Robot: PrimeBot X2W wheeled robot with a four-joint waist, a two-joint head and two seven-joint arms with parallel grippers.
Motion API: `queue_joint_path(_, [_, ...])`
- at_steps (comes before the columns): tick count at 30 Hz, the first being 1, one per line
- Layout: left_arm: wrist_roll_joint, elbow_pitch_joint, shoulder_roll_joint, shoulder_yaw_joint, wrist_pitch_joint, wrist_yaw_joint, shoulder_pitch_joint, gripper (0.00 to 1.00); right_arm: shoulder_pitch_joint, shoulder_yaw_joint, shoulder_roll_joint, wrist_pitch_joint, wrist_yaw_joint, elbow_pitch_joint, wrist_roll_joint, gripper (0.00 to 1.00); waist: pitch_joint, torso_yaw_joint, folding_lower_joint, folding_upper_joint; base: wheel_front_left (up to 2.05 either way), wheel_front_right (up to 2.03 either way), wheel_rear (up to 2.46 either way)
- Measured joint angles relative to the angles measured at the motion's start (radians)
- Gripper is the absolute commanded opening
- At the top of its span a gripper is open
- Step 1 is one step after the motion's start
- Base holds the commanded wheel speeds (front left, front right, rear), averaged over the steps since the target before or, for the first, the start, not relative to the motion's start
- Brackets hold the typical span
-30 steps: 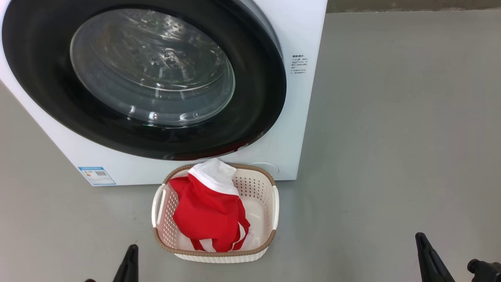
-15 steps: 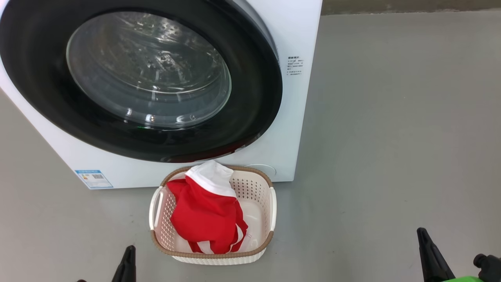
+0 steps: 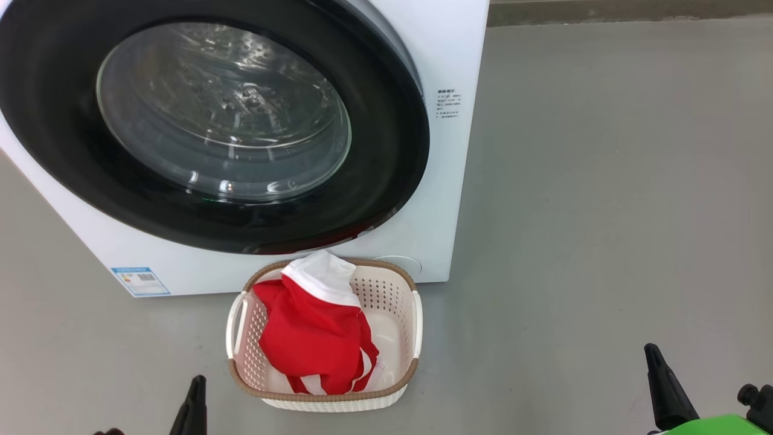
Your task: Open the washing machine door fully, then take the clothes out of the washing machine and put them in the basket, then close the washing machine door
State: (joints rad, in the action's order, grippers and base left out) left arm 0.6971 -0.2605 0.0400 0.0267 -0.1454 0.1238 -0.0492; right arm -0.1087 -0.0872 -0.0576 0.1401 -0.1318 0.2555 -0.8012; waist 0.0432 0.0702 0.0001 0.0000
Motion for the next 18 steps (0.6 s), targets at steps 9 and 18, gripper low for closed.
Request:
queue_joint_path(9, [0.094,-0.001,0.001,0.002,0.026,0.0,0.013,0.0,0.014,-0.002,0.001,-0.027,0.0,0.001,-0.083,0.0,-0.004,-0.007,0.0,0.0,0.0,0.0,0.0])
queue_joint_path(18, [0.195,-0.001,0.001,0.005,0.049,0.0,0.022,0.0,0.035,-0.006,0.002,-0.053,0.0,0.002,-0.167,0.0,-0.008,-0.015,-0.0001,0.0,0.0,0.0,0.0])
